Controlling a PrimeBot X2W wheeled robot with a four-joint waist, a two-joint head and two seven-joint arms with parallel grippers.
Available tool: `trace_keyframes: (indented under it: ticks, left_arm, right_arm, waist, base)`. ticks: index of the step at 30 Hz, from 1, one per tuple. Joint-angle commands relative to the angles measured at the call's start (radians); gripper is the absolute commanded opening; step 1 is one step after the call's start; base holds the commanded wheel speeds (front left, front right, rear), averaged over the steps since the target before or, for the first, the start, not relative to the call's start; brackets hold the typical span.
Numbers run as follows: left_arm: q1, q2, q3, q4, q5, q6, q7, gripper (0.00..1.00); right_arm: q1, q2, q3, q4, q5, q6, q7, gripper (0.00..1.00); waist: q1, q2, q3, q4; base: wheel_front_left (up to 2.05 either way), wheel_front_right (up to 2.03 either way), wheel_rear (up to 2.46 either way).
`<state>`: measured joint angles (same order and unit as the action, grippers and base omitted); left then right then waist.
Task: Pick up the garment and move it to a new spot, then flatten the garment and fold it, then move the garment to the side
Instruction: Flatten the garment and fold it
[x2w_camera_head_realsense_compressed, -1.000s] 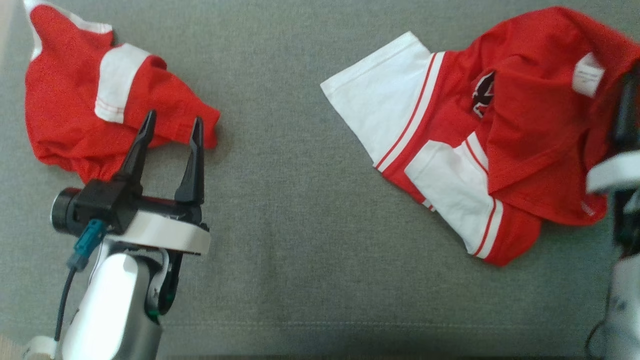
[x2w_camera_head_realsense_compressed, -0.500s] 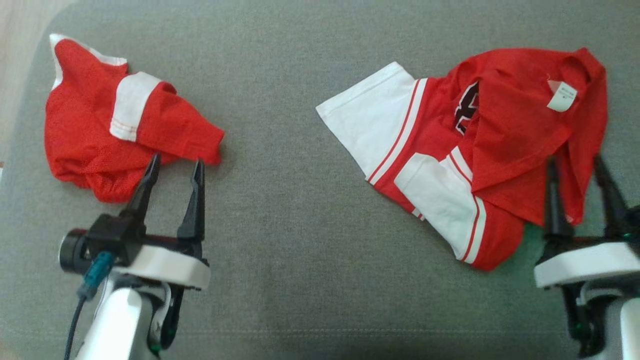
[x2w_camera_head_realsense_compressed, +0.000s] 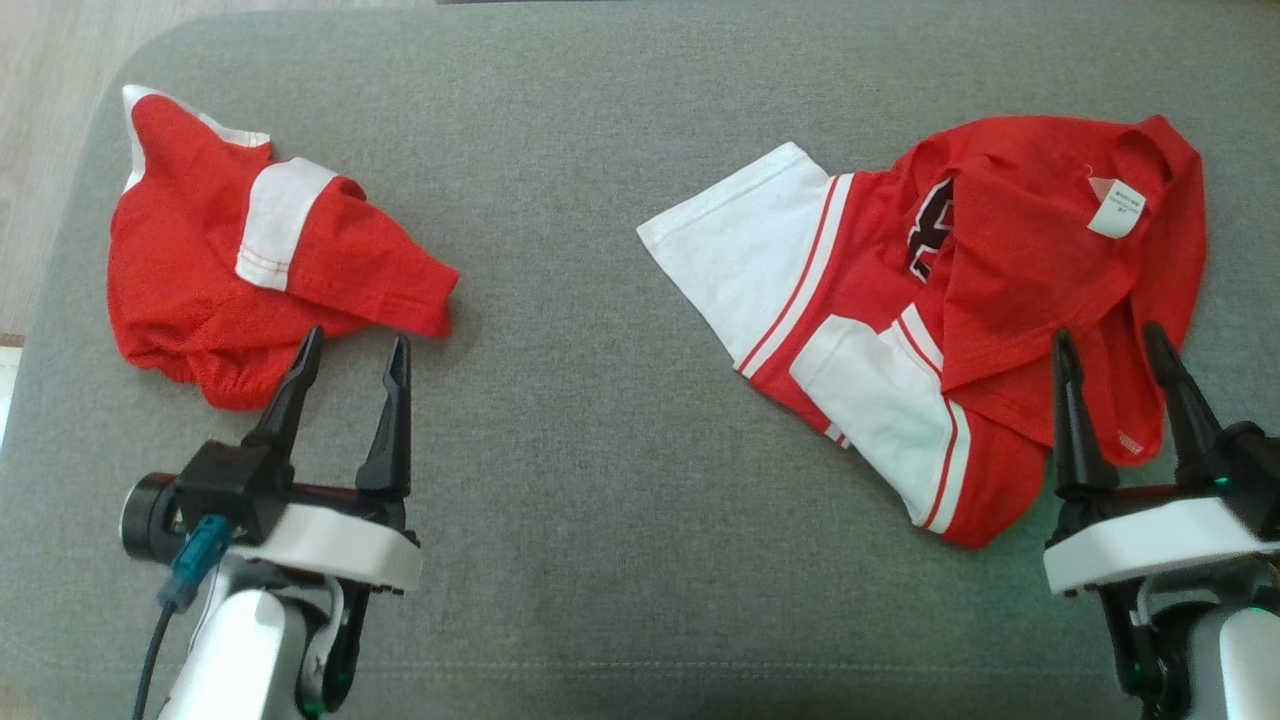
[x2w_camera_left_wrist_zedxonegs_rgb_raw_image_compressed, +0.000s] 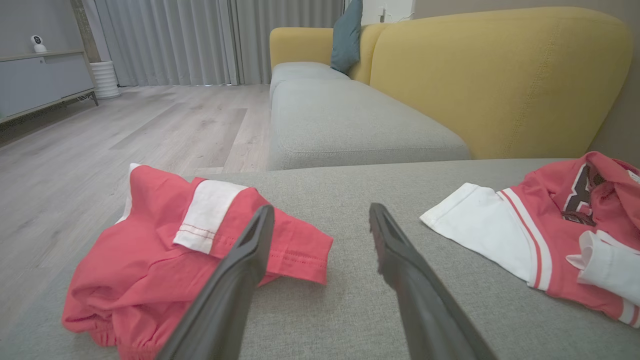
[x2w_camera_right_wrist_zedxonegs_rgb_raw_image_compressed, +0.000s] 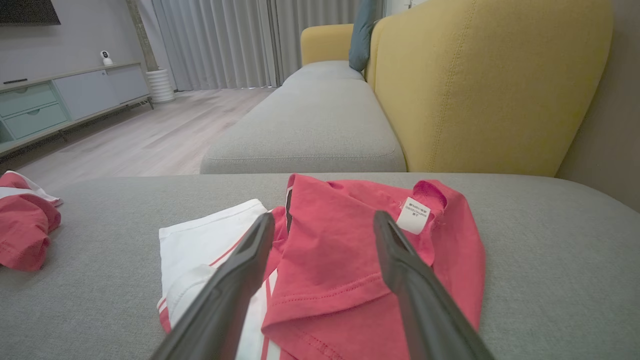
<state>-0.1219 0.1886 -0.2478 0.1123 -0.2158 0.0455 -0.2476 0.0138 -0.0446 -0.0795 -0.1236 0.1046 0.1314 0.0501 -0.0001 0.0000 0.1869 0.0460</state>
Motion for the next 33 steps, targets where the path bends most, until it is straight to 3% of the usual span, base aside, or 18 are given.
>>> trace_keyframes:
  ticks: [1, 11, 17, 25, 27, 28, 29, 33]
  left_arm:
    - [-0.016, 0.023, 0.033, -0.038, -0.007, 0.01, -0.001, 1.0]
    - [-0.029, 0.025, 0.024, -0.045, -0.013, 0.011, -0.001, 1.0]
    - [-0.06, 0.021, 0.013, -0.044, -0.011, 0.005, -0.004, 1.0]
    - [-0.086, 0.014, 0.003, -0.027, -0.011, -0.003, -0.009, 1.0]
    - [-0.088, 0.013, 0.002, -0.024, -0.011, -0.004, -0.01, 1.0]
    - [-0.088, 0.013, 0.002, -0.024, -0.011, -0.004, -0.01, 1.0]
    - [-0.089, 0.012, 0.002, -0.022, -0.012, -0.004, -0.011, 1.0]
    - [-0.089, 0.01, 0.0, -0.019, -0.011, -0.004, -0.012, 1.0]
  right_arm:
    - [-0.011, -0.006, 0.023, -0.042, 0.0, -0.001, 0.0, 1.0]
    - [-0.009, -0.006, 0.063, 0.014, -0.011, -0.001, 0.06, 1.0]
    - [-0.056, -0.006, 0.095, 0.126, -0.043, -0.001, 0.096, 1.0]
    - [-0.143, -0.006, 0.113, 0.246, -0.044, -0.001, 0.061, 1.0]
    - [-0.151, -0.006, 0.114, 0.258, -0.036, -0.001, 0.049, 0.44]
    - [-0.151, -0.006, 0.114, 0.258, -0.036, -0.001, 0.049, 0.44]
    - [-0.154, -0.006, 0.109, 0.261, -0.034, -0.001, 0.044, 0.0]
    - [-0.159, -0.006, 0.076, 0.242, -0.03, -0.001, 0.016, 0.0]
  waist:
    - [0.0001, 0.0, 0.001, 0.0]
    - [0.0001, 0.0, 0.026, 0.005]
    - [0.0001, 0.0, 0.067, 0.014]
    - [0.0001, 0.0, 0.091, 0.025]
    - [0.0001, 0.0, 0.092, 0.027]
    - [0.0001, 0.0, 0.092, 0.027]
    - [0.0001, 0.0, 0.092, 0.027]
    - [0.0001, 0.0, 0.091, 0.026]
  base:
    - [0.0, 0.0, 0.0]
    - [0.0, 0.0, 0.0]
    - [0.0, 0.0, 0.0]
    - [0.0, 0.0, 0.0]
    - [0.0, 0.0, 0.0]
    - [0.0, 0.0, 0.0]
    - [0.0, 0.0, 0.0]
    - [0.0, 0.0, 0.0]
